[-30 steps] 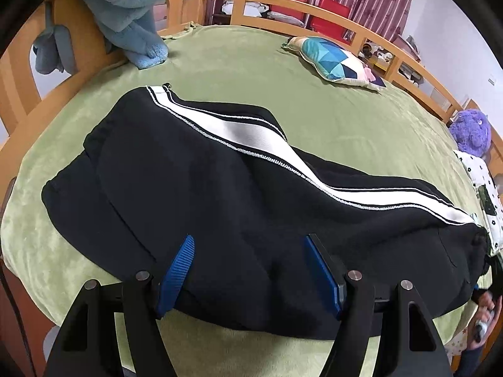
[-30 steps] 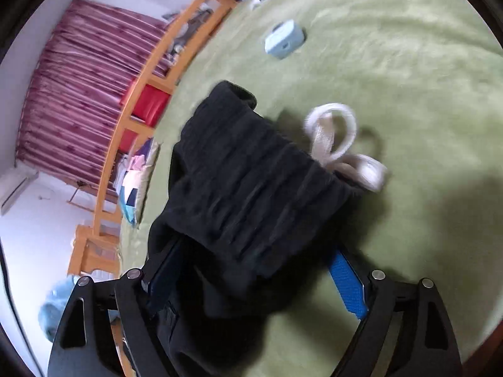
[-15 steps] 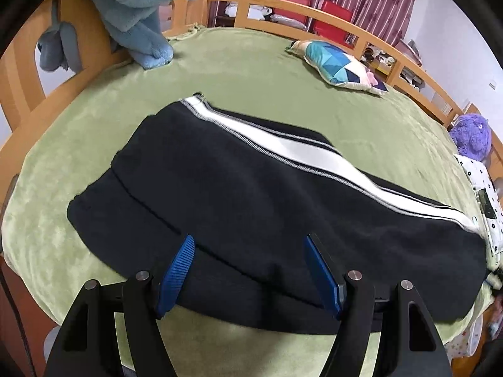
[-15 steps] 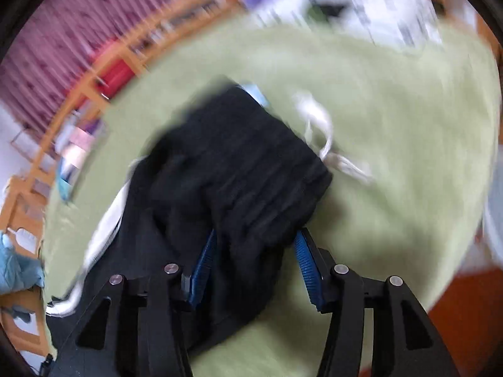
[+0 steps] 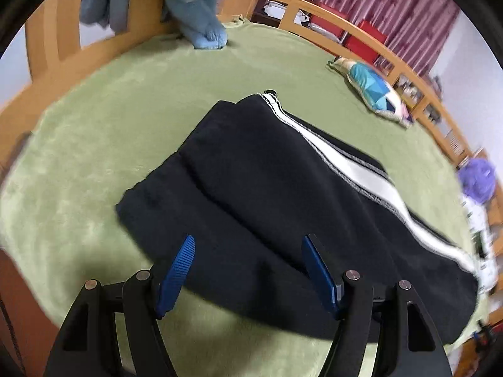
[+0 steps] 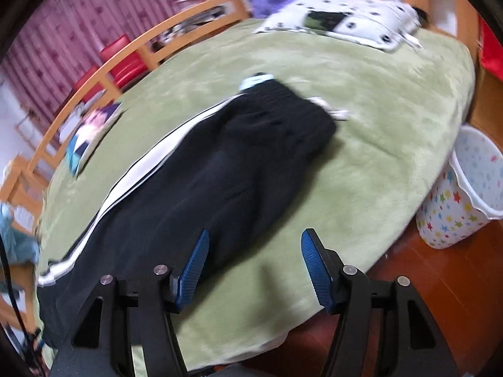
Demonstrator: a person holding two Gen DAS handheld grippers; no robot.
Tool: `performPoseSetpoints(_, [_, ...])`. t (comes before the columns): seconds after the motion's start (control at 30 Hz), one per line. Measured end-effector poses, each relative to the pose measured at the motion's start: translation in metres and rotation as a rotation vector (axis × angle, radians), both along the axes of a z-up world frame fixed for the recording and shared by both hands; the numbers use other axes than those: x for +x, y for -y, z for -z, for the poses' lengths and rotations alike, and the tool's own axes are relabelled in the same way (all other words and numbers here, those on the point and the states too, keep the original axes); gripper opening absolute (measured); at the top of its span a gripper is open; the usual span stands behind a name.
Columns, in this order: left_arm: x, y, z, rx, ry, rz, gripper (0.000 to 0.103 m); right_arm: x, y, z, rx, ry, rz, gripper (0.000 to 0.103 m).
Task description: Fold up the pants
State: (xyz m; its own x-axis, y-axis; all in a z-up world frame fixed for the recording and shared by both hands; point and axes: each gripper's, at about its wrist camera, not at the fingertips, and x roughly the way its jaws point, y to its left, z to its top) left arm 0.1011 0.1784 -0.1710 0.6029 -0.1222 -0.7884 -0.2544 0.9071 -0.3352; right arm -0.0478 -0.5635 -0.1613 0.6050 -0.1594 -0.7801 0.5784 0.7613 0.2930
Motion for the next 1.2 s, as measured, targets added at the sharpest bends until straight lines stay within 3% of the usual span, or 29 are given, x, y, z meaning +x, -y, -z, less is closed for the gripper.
performPoseSetpoints(0.07, [0.014,-0.010,0.011,-0.056,0.011,-0.001,0.064,0.011,-0.019,-0.004,-0.009,-0.001,-0.030,0.060])
performPoseSetpoints(0.27, [0.061,-0.038,0.039,-0.072,-0.010,-0.093,0.051,0.019,-0.080,-0.001,0.004,-0.033,-0.064,0.060])
performPoseSetpoints(0.4, [0.081,-0.044,0.041,-0.113,-0.005,-0.136,0.045,0.021,-0.101,0.006,0.013,-0.050,-0.069,0.060])
performPoseSetpoints(0.47, [0.083,-0.046,0.039,-0.134,-0.003,-0.127,0.004,0.026,-0.109,0.010,0.022,-0.057,-0.075,0.060])
performPoseSetpoints(0.5, [0.082,-0.048,0.036,-0.168,0.006,-0.103,0.004,0.029,-0.112,0.012,0.029,-0.059,-0.077,0.060])
performPoseSetpoints(0.6, [0.054,-0.062,0.005,-0.153,0.095,-0.099,0.004,0.036,-0.122,0.013,0.047,-0.041,-0.096,0.060])
performPoseSetpoints(0.7, [0.024,-0.077,-0.016,-0.186,0.138,-0.091,0.004,0.042,-0.131,0.007,0.032,-0.015,-0.119,0.060])
performPoseSetpoints(0.8, [-0.008,-0.079,-0.017,-0.160,0.137,-0.100,0.004,0.046,-0.136,0.007,0.038,0.003,-0.146,0.060])
performPoseSetpoints(0.9, [-0.026,-0.076,0.002,-0.147,0.091,-0.122,0.004,0.047,-0.138,0.014,0.060,0.000,-0.177,0.060])
performPoseSetpoints(1.03, [-0.023,-0.076,0.025,-0.154,-0.009,-0.140,0.014,0.043,-0.136,0.025,0.062,-0.024,-0.222,0.060])
performPoseSetpoints(1.1, [-0.024,-0.074,0.023,-0.125,-0.011,-0.152,0.030,0.038,-0.134,0.030,0.061,-0.027,-0.238,0.060])
performPoseSetpoints(1.17, [-0.029,-0.072,0.017,-0.083,0.019,-0.156,0.063,0.033,-0.132,0.036,0.068,-0.022,-0.237,0.060])
performPoseSetpoints(1.2, [-0.029,-0.070,0.014,-0.059,0.041,-0.152,0.071,0.031,-0.131,0.038,0.074,-0.023,-0.235,0.060])
